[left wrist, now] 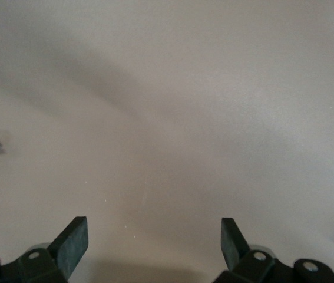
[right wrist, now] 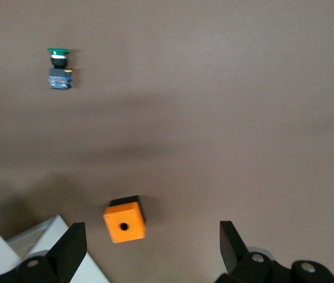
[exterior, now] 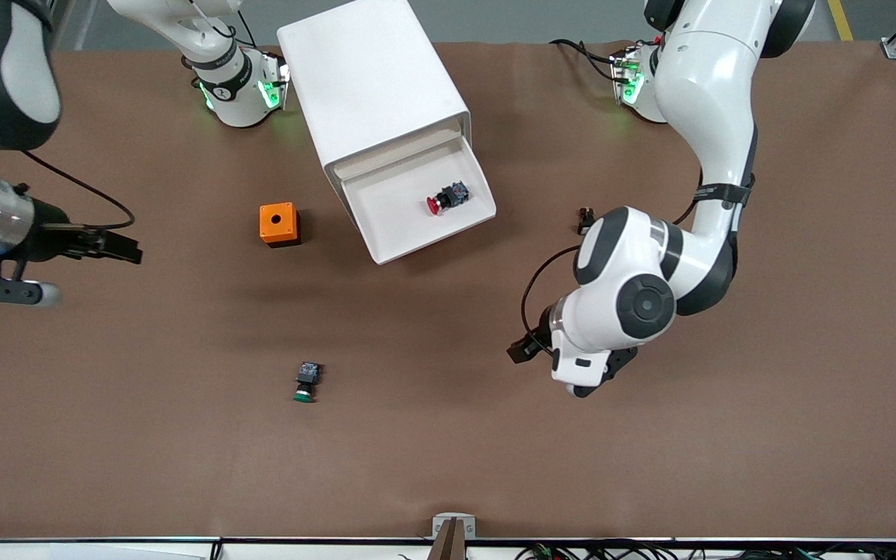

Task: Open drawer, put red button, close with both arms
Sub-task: 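Retract the right gripper to rest while the left gripper reaches the drawer front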

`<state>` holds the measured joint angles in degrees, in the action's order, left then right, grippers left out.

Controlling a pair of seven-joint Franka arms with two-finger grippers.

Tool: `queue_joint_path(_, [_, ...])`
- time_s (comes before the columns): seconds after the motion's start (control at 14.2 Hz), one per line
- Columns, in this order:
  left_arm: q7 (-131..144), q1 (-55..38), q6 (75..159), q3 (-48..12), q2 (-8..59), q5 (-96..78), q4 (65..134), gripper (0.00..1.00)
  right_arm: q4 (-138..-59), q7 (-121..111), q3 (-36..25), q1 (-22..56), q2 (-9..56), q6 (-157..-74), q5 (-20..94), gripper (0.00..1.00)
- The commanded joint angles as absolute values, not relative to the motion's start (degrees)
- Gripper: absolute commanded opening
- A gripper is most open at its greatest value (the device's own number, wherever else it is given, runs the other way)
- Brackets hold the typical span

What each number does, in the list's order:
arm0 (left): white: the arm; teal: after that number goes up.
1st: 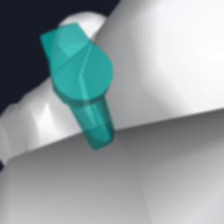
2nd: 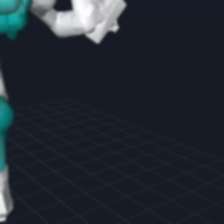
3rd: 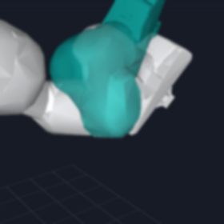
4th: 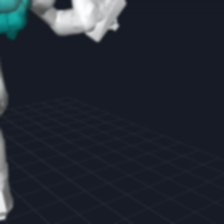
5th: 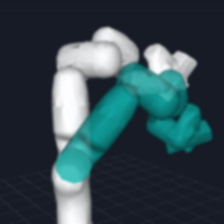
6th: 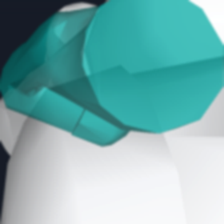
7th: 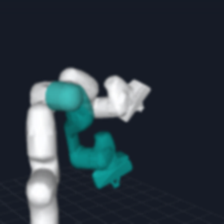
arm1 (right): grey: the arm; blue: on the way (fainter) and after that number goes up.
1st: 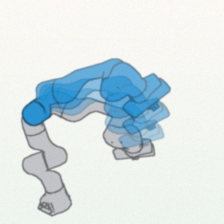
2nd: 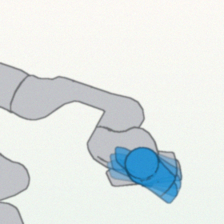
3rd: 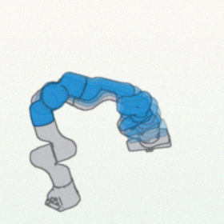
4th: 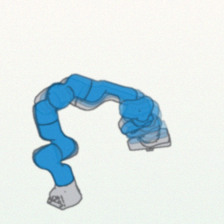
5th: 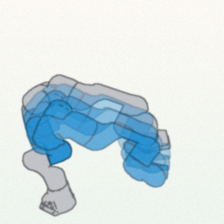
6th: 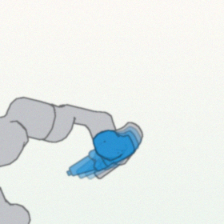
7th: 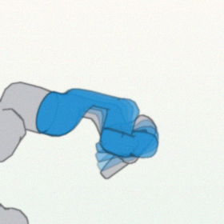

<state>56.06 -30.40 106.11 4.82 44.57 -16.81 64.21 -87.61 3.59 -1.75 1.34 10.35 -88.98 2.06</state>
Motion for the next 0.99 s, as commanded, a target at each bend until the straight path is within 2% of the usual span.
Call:
queue_joint_path(0.0, [56.5, -33.3, 108.6, 5.4, 42.4, -12.6, 67.2, 0.99, -86.1, 0.2, -0.3, -1.6, 9.5, -88.2, -1.3, 1.0])
queue_joint_path(0.21, [57.5, -35.0, 108.8, 4.7, 39.0, -12.2, 71.4, 0.99, -84.9, -2.7, -0.3, -3.4, 10.0, -87.0, -3.3, 1.0])
queue_joint_path(0.92, [64.7, -44.5, 113.8, 4.5, 39.7, -8.2, 75.8, 0.99, -82.4, -2.4, -0.2, -4.7, 10.2, -86.9, -3.3, 1.0])
